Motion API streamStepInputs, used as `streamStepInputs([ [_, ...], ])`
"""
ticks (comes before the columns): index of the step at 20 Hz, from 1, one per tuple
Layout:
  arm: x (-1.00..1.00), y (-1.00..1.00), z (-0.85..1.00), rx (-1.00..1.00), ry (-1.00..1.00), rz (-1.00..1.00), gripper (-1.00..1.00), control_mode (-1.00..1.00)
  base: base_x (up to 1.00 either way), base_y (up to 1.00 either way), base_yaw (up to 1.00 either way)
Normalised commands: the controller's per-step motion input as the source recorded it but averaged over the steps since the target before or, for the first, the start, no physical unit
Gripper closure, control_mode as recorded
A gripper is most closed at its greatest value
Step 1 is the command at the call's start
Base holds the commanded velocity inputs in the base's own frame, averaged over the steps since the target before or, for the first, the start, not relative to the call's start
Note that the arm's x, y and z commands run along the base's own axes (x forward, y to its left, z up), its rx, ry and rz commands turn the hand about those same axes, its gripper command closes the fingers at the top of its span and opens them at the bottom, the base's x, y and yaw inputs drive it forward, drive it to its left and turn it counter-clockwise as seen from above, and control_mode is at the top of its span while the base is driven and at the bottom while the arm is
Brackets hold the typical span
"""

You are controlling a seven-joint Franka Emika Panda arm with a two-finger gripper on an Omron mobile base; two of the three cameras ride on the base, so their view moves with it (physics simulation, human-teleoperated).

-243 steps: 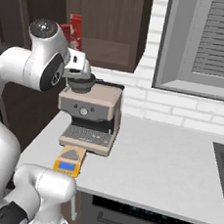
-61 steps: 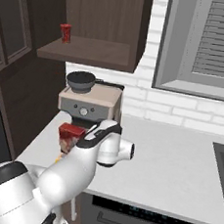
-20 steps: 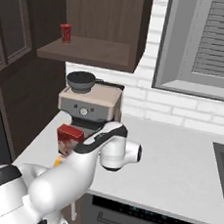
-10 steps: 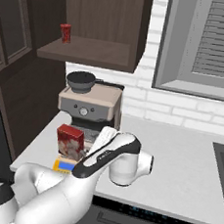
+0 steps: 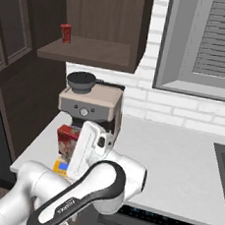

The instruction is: Pick the cereal and place it on the digital scale for weighing, and close the cabinet.

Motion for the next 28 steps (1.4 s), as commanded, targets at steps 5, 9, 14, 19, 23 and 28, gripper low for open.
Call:
streamStepInputs([
  [5, -1.0, 0.35, 0.88, 0.0, -0.54, 0.0, -1.0, -1.0, 0.0, 0.0, 0.0],
  [9, -1.0, 0.44, 1.0, 0.0, -0.4, 0.0, -1.0, -1.0, 0.0, 0.0, 0.0],
  [14, -1.0, 0.54, 0.93, 0.0, -0.31, -0.02, -1.0, -1.0, 0.0, 0.0, 0.0],
  [19, -1.0, 0.63, 0.71, 0.0, -0.21, -0.04, -1.0, -1.0, 0.0, 0.0, 0.0],
  [23, -1.0, 0.99, 0.39, 0.0, -0.16, -0.1, -1.0, -1.0, 0.0, 0.0, 0.0],
  [28, -1.0, 1.0, 0.04, 0.0, -0.21, -0.16, -1.0, -1.0, 0.0, 0.0, 0.0],
])
